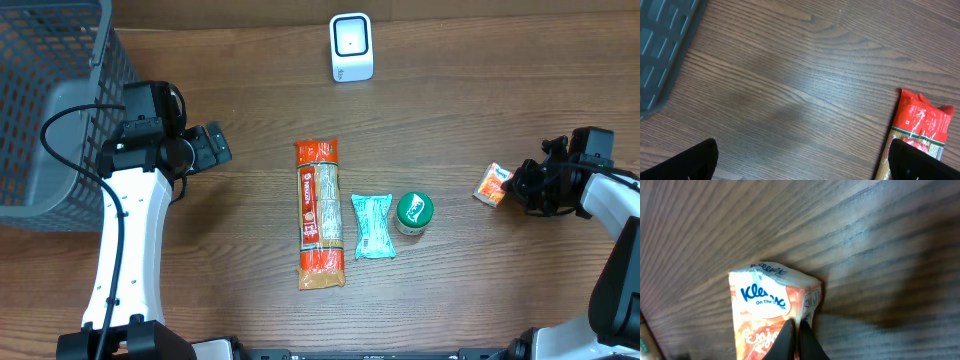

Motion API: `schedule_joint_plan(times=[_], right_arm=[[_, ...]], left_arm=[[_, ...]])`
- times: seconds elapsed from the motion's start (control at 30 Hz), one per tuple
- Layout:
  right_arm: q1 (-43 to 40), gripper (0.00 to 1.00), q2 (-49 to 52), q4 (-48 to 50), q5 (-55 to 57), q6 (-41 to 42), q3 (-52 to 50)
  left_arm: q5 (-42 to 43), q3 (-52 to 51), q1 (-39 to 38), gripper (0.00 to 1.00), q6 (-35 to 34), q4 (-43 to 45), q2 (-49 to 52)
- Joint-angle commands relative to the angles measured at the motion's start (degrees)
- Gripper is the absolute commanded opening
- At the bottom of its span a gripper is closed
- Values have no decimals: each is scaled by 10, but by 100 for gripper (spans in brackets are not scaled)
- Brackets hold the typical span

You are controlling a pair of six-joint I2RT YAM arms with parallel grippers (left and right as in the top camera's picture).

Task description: Scan the item barcode

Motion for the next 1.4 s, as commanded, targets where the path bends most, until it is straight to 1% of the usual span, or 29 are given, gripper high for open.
schedule_joint_plan(times=[0.0, 0.07, 0.13, 0.23, 0.33, 0.4, 0.47, 0.57, 0.7, 1.0, 1.23, 1.37], right_arm=[[0, 4, -8, -34, -9, -4, 56], [5, 4, -8, -78, -6, -17, 97], [15, 4, -8, -130, 30, -21, 145], [49, 4, -8, -212, 164, -20, 217], [106, 4, -8, -267, 355, -17, 255], [147, 4, -8, -280, 458, -15, 257], [191, 4, -5, -282, 519, -1, 256], [252, 4, 9, -283, 590, 4, 255], [304, 4, 49, -296, 668, 2, 255], [316, 4, 137, -305, 701, 2, 250], [317, 4, 151, -303, 666, 2, 250], [317, 4, 152, -303, 666, 2, 250]], left_arm=[[2, 3, -1, 100, 7, 0, 0], [2, 3, -1, 100, 7, 0, 0], [2, 3, -1, 100, 7, 0, 0], [2, 3, 0, 100, 7, 0, 0], [2, 3, 0, 100, 7, 0, 0], [2, 3, 0, 100, 7, 0, 0], [2, 3, 0, 100, 7, 0, 0], [2, 3, 0, 100, 7, 0, 0], [2, 3, 0, 100, 7, 0, 0], [2, 3, -1, 100, 7, 0, 0], [2, 3, -1, 100, 7, 0, 0], [2, 3, -1, 100, 7, 0, 0]])
